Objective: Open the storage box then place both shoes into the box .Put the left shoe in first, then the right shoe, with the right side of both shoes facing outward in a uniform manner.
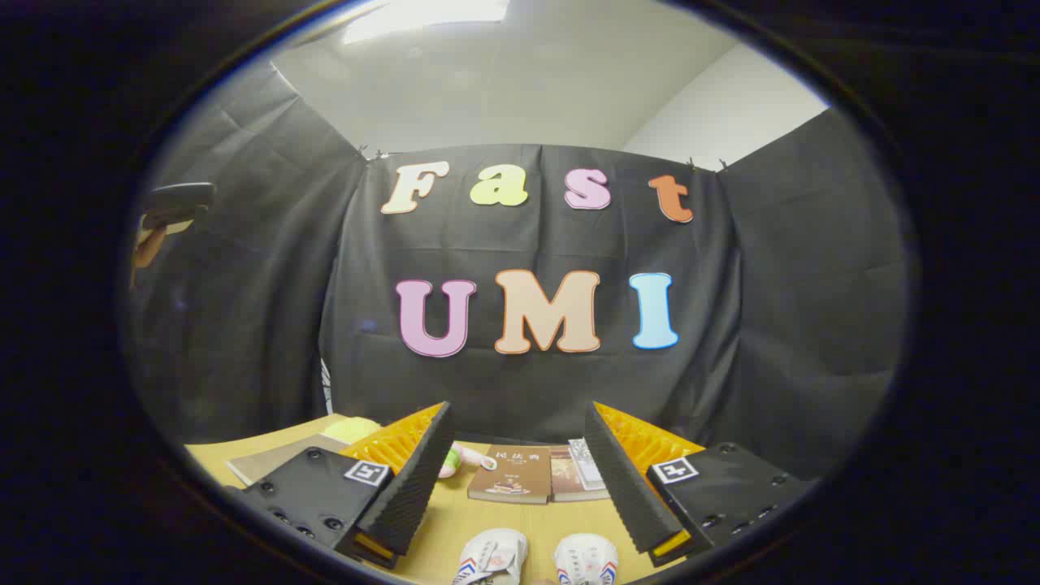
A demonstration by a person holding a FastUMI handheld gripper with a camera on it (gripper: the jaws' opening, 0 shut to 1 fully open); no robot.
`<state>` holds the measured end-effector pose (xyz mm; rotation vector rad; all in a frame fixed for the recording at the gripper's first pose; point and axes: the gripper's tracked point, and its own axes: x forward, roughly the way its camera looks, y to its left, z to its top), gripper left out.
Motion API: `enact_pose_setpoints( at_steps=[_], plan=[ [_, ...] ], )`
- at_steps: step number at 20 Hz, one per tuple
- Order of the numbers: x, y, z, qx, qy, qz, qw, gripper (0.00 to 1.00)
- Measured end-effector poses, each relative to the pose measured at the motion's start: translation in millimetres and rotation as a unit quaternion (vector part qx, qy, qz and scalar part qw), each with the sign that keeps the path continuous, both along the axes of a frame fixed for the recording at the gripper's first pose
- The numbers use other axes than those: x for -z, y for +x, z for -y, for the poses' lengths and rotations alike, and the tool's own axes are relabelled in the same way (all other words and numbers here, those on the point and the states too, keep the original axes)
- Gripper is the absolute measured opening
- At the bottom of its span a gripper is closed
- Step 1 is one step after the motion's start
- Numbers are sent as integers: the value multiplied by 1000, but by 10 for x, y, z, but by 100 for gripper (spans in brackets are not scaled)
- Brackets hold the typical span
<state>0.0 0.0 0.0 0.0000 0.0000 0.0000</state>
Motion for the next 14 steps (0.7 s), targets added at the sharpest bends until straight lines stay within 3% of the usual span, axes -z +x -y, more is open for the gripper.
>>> enact_pose_setpoints(
  at_steps=[14],
  plan=[
    [14,-21,-59,-12,-13,4,1000,100]
  ],
)
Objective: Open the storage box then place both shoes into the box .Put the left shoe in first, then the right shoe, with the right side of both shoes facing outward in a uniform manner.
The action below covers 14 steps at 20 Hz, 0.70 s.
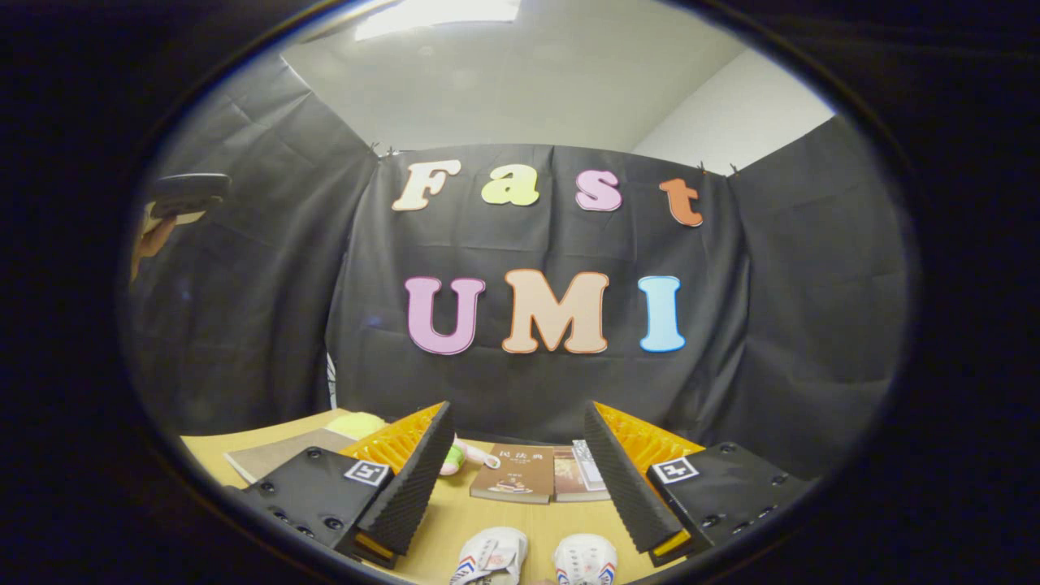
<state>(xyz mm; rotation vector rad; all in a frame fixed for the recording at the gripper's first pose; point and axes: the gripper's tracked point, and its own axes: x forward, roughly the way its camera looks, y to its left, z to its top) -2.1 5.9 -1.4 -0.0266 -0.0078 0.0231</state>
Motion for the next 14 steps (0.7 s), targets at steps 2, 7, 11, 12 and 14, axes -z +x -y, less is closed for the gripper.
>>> enact_pose_setpoints(
  at_steps=[2,7,11,12,14],
  plan=[
    [3,-1,-5,0,-1,1,1000,100],
    [18,-9,-22,-3,12,-3,1000,100],
    [97,-13,13,2,16,-11,1000,100],
    [116,-18,8,2,20,-14,1000,100],
    [191,-34,-19,-2,29,-23,999,100]
  ],
)
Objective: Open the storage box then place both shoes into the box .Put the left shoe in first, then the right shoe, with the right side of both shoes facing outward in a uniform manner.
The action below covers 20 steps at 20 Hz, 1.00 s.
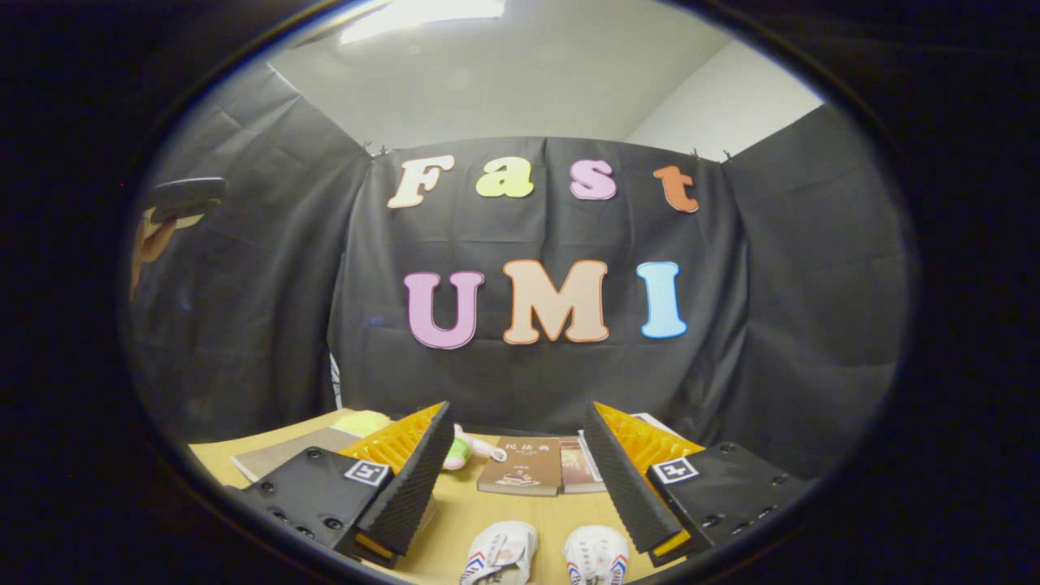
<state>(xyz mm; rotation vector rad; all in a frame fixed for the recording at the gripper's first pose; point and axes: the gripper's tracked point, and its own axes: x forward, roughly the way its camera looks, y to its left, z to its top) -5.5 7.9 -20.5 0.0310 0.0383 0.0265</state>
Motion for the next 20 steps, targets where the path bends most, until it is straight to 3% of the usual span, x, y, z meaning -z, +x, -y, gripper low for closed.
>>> enact_pose_setpoints(
  at_steps=[10,15,20],
  plan=[
    [751,-120,-392,-42,110,-111,987,100],
    [1221,-215,-562,-49,197,-186,961,100],
    [1541,-288,-693,-34,323,-240,915,100]
  ],
)
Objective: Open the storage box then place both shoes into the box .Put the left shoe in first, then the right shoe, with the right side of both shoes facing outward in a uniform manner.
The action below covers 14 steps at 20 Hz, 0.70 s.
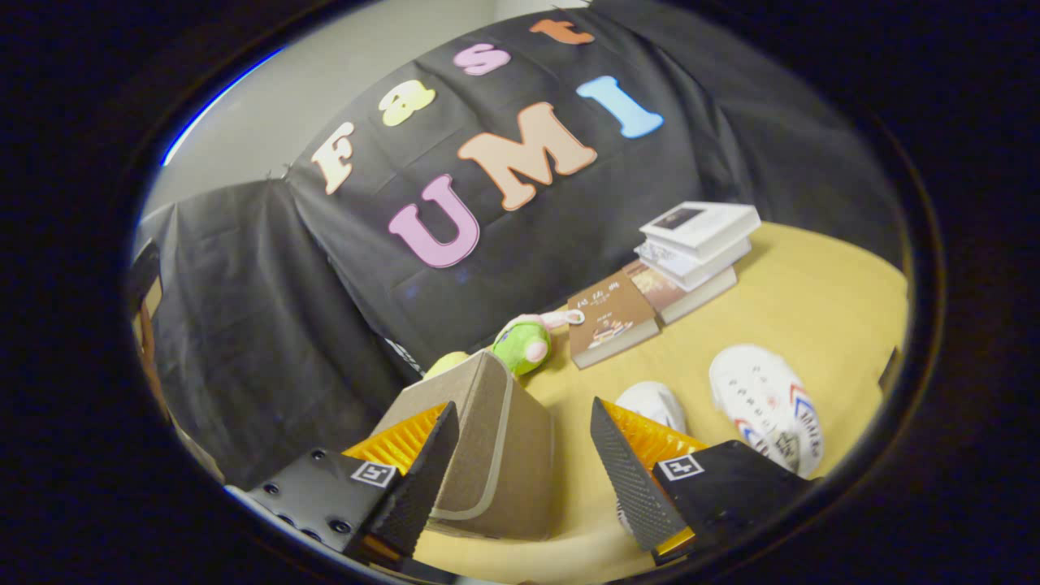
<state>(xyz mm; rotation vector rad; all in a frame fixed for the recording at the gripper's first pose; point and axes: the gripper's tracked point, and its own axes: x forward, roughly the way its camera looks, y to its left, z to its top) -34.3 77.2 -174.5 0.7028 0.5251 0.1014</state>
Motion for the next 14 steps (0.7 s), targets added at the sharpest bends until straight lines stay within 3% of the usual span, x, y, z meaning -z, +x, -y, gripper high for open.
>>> enact_pose_setpoints(
  at_steps=[7,14],
  plan=[
    [344,-102,-380,-5,158,-77,984,100],
    [605,-114,-732,-5,301,-160,940,100]
  ],
)
